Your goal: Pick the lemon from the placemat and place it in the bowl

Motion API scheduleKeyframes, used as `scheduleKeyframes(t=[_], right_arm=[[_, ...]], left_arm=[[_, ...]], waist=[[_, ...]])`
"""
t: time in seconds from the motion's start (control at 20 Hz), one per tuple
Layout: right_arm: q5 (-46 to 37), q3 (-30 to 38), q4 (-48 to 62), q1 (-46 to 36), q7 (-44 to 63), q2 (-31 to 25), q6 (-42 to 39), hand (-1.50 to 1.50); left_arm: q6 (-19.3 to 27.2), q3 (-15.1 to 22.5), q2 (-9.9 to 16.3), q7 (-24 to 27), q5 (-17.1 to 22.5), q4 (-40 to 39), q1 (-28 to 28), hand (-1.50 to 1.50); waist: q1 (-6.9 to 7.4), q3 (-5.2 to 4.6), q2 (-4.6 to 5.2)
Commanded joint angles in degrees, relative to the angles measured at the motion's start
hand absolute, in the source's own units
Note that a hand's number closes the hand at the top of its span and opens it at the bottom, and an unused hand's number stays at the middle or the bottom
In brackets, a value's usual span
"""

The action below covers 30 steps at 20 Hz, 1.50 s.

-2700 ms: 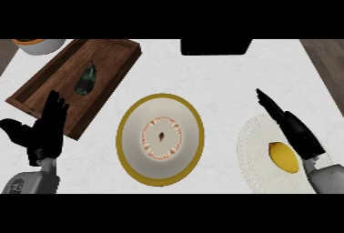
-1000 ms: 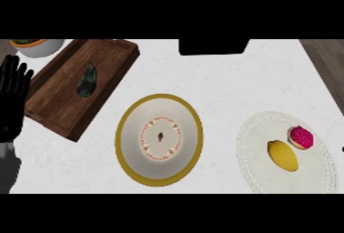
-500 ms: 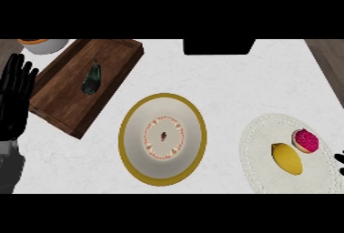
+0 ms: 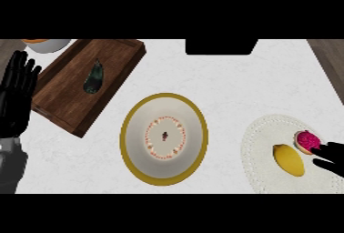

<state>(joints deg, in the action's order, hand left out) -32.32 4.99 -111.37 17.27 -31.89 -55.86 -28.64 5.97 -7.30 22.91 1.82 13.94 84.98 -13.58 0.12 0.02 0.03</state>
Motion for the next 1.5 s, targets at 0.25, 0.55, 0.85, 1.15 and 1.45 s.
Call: scheduleKeyframes(t=[0.25,0.55,0.85,1.15,1.45], right_arm=[[-10.4,-6.6,12.7,-11.0,-0.2,8.6,0.0,-1.50],[-14.8,-6.0,18.2,-12.1,-6.4,11.7,2.3,-1.50],[-17.4,-5.9,23.7,-14.0,-12.8,13.8,5.3,-1.50],[-22.5,-8.8,25.1,-16.8,-9.3,17.2,4.8,-1.50],[-25.8,-9.0,25.2,-12.9,-9.8,20.6,8.2,-1.50]], left_arm=[[0.0,-0.3,-2.4,1.5,-2.7,0.5,1.2,0.00],[-3.7,-2.9,-1.8,1.8,-1.6,-1.8,1.0,0.00],[-3.4,-4.3,-1.8,-0.1,-2.4,0.0,0.2,0.00],[-5.0,-4.5,-3.1,1.0,-2.7,-1.3,-0.3,0.00],[-3.4,-4.3,-5.0,0.2,-4.6,2.1,2.0,0.00]], waist=[[0.33,0.00,0.04],[-0.06,-0.02,-0.01],[-0.11,-0.01,-0.02],[-0.11,-0.02,-0.01],[-0.14,-0.01,-0.07]])
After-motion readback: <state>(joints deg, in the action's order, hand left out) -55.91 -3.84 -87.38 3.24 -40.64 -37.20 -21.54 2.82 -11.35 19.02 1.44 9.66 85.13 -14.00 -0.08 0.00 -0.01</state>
